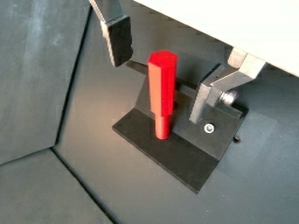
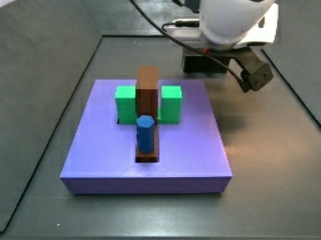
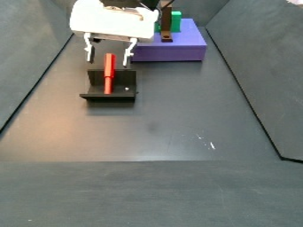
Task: Pick up the red object. Move up. Place the red object on the fixture. Regrasp the red object. Move to above the board. Insert the red object.
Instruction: Regrasp the red object.
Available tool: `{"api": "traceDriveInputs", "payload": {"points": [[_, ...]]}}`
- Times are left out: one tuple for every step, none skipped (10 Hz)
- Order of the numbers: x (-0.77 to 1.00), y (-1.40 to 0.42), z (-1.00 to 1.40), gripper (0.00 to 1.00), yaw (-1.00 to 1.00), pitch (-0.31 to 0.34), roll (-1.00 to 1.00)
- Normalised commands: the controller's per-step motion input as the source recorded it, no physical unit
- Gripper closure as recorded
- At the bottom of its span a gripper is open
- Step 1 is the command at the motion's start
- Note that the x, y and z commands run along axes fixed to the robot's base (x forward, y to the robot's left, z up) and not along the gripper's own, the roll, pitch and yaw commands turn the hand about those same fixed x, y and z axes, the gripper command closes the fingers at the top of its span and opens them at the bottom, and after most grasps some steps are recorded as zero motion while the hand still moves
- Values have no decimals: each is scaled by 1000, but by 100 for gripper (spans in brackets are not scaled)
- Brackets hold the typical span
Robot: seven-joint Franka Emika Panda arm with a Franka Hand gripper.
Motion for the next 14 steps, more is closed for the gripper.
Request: {"api": "traceDriveInputs", "payload": {"points": [[86,0,-114,0,0,43,160],[6,189,0,0,0,0,114],[0,320,20,0,0,-6,0],[-57,157,0,0,0,-34,9],[0,0,-37,0,26,-43,94],[0,-14,-57,0,29,-29,100],[0,-126,-46,0,3,-20,109],[83,-140,-43,0,3,-9,131],[151,-180,-26,0,3,0,146],[134,-140,-14,0,0,0,149],[106,-74,-6,0,0,0,137],[0,-11,0,0,0,0,160],[-9,0,26,0,0,-166,66],[0,0,0,0,0,0,0]]}}
